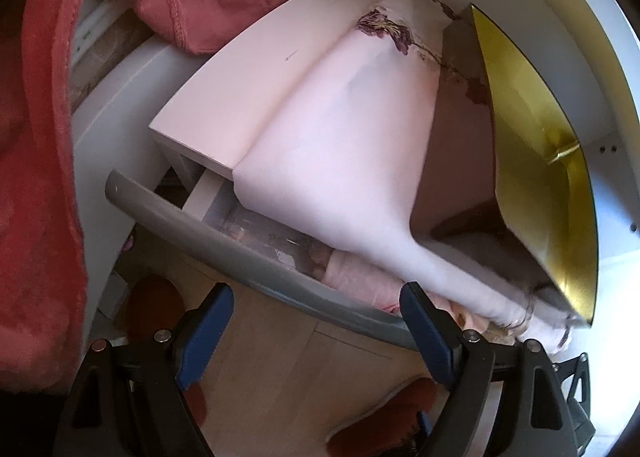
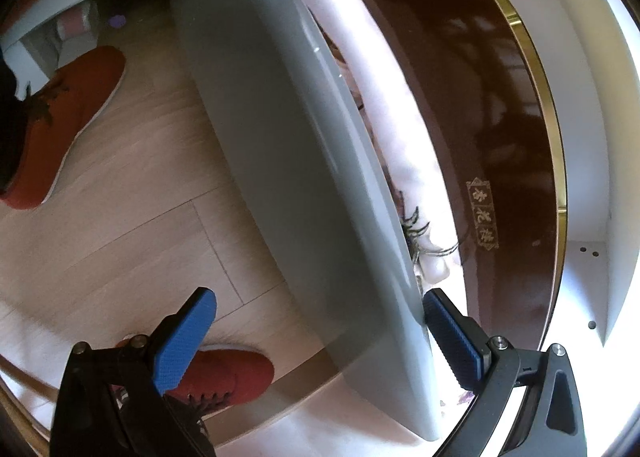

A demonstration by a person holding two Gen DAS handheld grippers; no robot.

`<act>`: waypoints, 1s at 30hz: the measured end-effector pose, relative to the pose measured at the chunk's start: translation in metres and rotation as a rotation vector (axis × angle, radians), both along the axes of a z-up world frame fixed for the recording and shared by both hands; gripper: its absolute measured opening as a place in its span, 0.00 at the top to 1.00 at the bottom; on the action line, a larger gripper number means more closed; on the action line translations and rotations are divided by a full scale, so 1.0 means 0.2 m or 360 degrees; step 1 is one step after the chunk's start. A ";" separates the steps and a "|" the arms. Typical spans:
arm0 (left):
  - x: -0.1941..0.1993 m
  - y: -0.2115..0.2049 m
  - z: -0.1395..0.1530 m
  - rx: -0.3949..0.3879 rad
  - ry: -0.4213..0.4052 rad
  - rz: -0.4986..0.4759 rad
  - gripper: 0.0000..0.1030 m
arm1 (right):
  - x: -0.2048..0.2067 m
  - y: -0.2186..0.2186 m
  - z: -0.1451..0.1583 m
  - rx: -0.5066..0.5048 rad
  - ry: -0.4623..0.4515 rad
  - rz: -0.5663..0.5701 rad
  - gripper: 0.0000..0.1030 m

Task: Organize soft objects
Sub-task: 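Pull the drawer outward with the right tool to expose the clothes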

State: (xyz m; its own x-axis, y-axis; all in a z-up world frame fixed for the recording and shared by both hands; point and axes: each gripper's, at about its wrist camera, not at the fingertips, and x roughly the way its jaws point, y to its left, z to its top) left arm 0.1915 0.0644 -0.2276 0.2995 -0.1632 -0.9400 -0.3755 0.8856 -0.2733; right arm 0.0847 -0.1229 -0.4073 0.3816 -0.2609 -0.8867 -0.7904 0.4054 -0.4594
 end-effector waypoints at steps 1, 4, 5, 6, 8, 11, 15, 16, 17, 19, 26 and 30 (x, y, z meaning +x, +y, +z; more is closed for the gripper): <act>-0.01 0.00 0.00 0.0001 0.0007 -0.0002 0.15 | -0.01 0.00 0.00 -0.0014 0.0000 0.0010 0.00; -0.02 -0.01 0.01 0.0041 0.0002 -0.0038 0.15 | -0.04 0.01 -0.01 -0.0049 -0.0003 0.0034 0.00; -0.02 -0.01 0.01 0.0060 0.0003 -0.0053 0.15 | -0.04 0.01 -0.01 -0.0037 0.0001 0.0020 0.00; -0.02 -0.01 0.02 0.0079 0.0007 -0.0066 0.15 | -0.03 0.02 0.00 -0.0025 0.0006 0.0004 0.00; -0.03 -0.01 0.02 0.0103 0.0020 -0.0074 0.14 | -0.03 0.01 0.00 -0.0015 0.0018 -0.0023 0.00; -0.11 -0.03 0.02 0.0125 0.0047 -0.0079 0.13 | -0.06 0.01 -0.01 -0.0063 0.0047 0.0001 0.00; -0.14 -0.02 0.02 0.0155 0.0101 -0.0073 0.13 | -0.10 0.03 -0.01 -0.0085 0.0088 -0.0012 0.00; -0.15 -0.01 0.02 0.0170 0.0116 -0.0071 0.13 | -0.10 0.03 0.00 -0.0078 0.0098 -0.0031 0.00; -0.17 -0.01 0.02 0.0183 0.0126 -0.0069 0.13 | -0.10 0.04 0.00 -0.0070 0.0105 -0.0052 0.00; -0.18 0.00 0.01 0.0192 0.0146 -0.0069 0.13 | -0.13 0.04 0.00 -0.0067 0.0113 -0.0077 0.00; -0.25 -0.01 0.03 0.0238 0.0236 -0.0060 0.13 | -0.16 0.08 -0.02 -0.0130 0.0202 -0.0102 0.00; -0.23 0.02 0.07 0.0245 0.0293 -0.0067 0.13 | -0.18 0.10 -0.01 -0.0146 0.0270 -0.0124 0.00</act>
State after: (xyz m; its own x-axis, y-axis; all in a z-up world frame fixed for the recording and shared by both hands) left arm 0.1461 0.0678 -0.2144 0.1168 -0.0227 -0.9929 -0.3684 0.9274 -0.0646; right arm 0.0495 -0.1027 -0.4100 0.2043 -0.3663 -0.9078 -0.8273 0.4311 -0.3602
